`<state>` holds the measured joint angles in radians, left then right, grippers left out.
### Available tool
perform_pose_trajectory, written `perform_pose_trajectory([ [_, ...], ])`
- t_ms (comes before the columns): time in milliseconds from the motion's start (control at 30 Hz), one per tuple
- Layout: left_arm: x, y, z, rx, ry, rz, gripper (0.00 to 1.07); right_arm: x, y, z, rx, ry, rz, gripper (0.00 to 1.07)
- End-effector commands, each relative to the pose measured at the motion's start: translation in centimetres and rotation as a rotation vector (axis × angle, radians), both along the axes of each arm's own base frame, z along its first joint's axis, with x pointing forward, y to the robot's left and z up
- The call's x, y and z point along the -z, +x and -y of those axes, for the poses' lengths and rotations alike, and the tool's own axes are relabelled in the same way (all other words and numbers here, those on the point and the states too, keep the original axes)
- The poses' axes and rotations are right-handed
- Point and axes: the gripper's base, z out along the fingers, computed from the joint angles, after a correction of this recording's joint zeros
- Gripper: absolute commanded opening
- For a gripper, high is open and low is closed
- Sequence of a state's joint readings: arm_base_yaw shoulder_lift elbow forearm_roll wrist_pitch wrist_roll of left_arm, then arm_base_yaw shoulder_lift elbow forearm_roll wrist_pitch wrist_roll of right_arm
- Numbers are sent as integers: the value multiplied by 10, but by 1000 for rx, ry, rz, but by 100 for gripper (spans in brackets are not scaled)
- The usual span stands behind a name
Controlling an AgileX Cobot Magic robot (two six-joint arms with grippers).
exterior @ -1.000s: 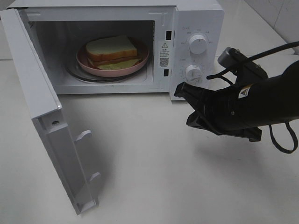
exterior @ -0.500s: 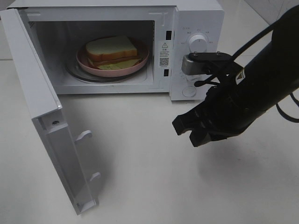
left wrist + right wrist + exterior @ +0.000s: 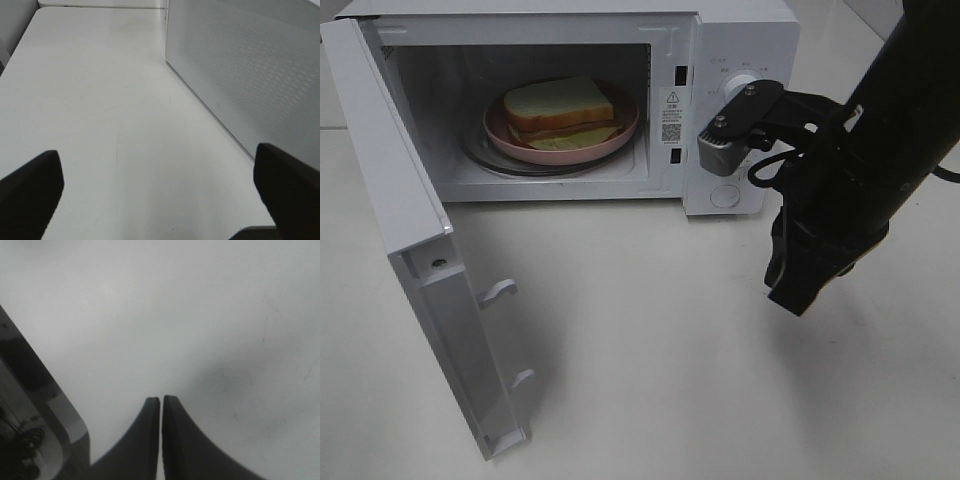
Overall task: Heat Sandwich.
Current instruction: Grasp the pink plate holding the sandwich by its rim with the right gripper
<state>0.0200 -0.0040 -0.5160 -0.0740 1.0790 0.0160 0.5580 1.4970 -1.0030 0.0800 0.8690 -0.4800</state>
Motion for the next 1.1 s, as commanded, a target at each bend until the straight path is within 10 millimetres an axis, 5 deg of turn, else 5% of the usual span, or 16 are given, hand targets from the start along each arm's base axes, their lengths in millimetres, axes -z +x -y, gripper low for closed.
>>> perform_pose_trajectory([
  [33,0,-3,1,3,-8,28,98,-4,0,3,-178,-59,24,5],
  [500,0,-3,1,3,-8,28,98,-5,7,12,-762,-261,136,7],
  [767,0,-3,1,3,-8,28,98,-5,11,14,-824,-311,176,14],
  [1000,0,-3,1,3,-8,28,98,-6,14,13,-815,-308,218,41],
  [1100,0,-3,1,3,-8,28,98,-7,16,12,-788,-310,248,70],
])
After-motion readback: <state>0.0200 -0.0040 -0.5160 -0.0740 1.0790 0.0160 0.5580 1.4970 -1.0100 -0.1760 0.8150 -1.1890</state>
